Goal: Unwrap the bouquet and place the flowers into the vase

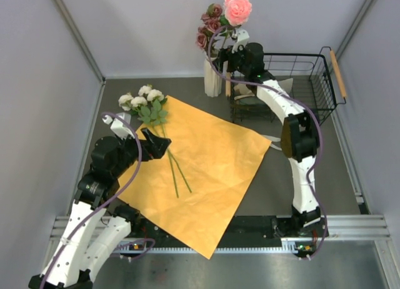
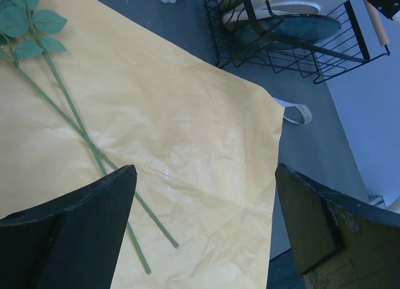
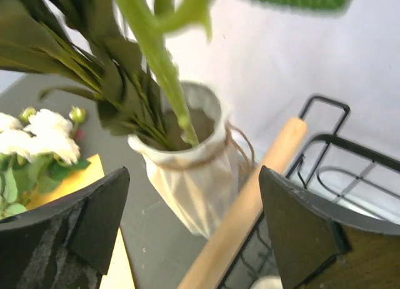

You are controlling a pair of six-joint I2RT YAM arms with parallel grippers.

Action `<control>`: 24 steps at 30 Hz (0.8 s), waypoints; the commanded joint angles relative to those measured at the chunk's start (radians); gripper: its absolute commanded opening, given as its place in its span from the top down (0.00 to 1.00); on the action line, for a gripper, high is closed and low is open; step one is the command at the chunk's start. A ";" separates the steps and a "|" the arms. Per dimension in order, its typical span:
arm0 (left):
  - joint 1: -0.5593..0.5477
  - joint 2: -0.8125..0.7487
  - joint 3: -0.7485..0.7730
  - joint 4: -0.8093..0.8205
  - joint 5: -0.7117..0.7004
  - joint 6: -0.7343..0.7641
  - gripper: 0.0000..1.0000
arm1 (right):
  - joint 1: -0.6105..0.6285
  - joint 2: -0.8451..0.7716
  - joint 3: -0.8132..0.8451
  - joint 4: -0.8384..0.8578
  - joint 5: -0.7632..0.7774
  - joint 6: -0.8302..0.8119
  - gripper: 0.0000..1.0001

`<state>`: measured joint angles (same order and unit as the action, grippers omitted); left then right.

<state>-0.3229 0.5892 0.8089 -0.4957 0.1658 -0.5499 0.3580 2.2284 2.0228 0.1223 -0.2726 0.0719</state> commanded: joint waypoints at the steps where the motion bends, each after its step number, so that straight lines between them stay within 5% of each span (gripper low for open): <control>1: -0.002 -0.008 0.044 -0.001 -0.043 0.025 0.01 | 0.012 -0.192 -0.009 -0.094 0.110 0.072 0.09; 9: -0.002 -0.048 0.108 -0.127 -0.303 0.016 0.01 | 0.073 -0.459 -0.289 -0.260 0.196 0.137 0.01; 16: -0.002 -0.199 0.150 -0.211 -0.469 -0.031 0.01 | 0.294 -0.664 -0.609 -0.294 0.395 0.131 0.01; 24: -0.002 -0.299 0.159 -0.257 -0.509 -0.061 0.01 | 0.489 -0.636 -0.720 -0.173 0.332 0.307 0.20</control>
<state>-0.3229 0.3019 0.9474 -0.7261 -0.2996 -0.5835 0.8043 1.5608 1.3045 -0.1444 0.0559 0.2634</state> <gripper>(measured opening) 0.987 0.815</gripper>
